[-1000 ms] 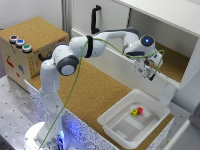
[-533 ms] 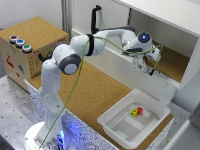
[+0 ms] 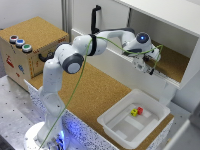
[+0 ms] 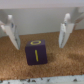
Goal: Place the purple block inside the right cabinet
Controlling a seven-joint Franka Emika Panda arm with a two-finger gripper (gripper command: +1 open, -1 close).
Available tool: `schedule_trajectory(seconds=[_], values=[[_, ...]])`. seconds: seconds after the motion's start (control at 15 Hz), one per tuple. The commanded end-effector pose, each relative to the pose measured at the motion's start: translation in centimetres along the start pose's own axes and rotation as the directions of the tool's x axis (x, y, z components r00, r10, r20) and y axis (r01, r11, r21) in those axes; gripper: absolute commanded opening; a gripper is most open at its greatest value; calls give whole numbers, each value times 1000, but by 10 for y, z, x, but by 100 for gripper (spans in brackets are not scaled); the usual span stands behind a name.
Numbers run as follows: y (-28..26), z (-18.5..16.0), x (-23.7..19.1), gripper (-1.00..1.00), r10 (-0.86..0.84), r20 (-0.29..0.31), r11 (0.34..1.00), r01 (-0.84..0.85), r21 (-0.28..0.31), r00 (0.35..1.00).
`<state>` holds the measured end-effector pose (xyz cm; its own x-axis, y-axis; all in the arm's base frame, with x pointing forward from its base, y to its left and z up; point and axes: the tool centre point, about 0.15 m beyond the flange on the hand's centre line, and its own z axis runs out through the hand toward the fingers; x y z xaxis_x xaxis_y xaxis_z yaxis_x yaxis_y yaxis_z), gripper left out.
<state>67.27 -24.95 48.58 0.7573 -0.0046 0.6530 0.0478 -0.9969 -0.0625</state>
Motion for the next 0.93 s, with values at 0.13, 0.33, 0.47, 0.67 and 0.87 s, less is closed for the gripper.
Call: schedule_trajectory(seconds=[0.13, 0.33, 0.47, 0.67, 0.87], values=[[-1, -9, 0, 100, 3, -7, 1000, -3, -1, 1000], [16, -26, -23, 100, 19, 27, 1000, -19, -9, 999], [31, -37, -44, 100, 26, 62, 999, -23, -45, 998], [58, -38, -81, 100, -2, 146, 997, 13, -72, 989], [80, -55, -105, 100, -13, 172, 992, 34, -119, 985]])
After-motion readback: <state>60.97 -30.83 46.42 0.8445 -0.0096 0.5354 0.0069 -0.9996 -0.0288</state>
